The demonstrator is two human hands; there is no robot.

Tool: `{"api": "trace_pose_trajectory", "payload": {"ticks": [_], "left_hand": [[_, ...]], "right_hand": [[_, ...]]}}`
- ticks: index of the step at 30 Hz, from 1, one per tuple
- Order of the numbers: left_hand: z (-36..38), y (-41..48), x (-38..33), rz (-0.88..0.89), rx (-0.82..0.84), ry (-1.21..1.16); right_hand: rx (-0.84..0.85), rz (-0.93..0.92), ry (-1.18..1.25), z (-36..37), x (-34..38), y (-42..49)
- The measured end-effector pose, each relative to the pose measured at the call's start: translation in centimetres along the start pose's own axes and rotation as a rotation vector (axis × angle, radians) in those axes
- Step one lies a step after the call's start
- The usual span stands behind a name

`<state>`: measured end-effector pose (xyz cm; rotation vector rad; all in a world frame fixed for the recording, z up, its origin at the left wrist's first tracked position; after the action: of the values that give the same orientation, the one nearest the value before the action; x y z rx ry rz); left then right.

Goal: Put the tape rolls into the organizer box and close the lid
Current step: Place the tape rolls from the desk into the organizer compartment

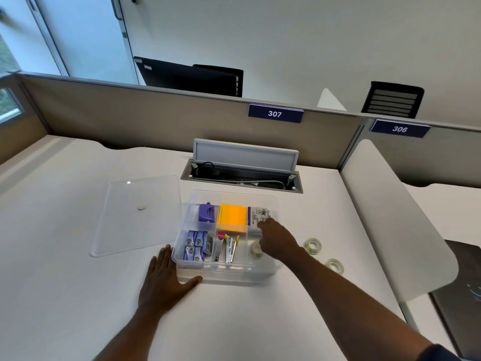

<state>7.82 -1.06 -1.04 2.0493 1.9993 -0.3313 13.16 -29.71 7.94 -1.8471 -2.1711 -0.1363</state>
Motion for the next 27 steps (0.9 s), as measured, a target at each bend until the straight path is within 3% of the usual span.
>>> {"api": "trace_pose_trajectory", "payload": {"ticks": [6, 10, 17, 22, 25, 27], "left_hand": [[0.2, 0.1, 0.1, 0.003, 0.005, -0.005], [0.1, 0.1, 0.1, 0.011, 0.0, 0.005], [0.2, 0.3, 0.1, 0.019, -0.002, 0.033], [0.3, 0.2, 0.2, 0.012, 0.009, 0.033], [0.2, 0.2, 0.2, 0.007, 0.001, 0.026], [0.2, 0.2, 0.2, 0.005, 0.002, 0.023]], "right_hand": [[-0.345, 0.245, 0.069, -3.0, -6.2, -2.8], [-0.187, 0.393, -0.002, -0.4, -11.2, -4.6], [0.126, 0.406, -0.077, 3.9, -13.9, -6.4], [-0.026, 0.392, -0.215, 2.8, -12.9, -6.3], [-0.125, 0.377, -0.149, 2.4, -12.2, -6.1], [-0.102, 0.362, -0.151, 3.1, -12.2, -5.9]]}}
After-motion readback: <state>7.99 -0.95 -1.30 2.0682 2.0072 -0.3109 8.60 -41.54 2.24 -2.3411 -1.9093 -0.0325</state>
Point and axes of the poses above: each hand's wrist, its own y-axis towards the middle knuckle, its own z-axis out of the palm, x = y × z, the point moved 8 cm from there along y, towards the middle knuckle, and after that the axes turned 3 degrees about -z, right-handed, at the moved point
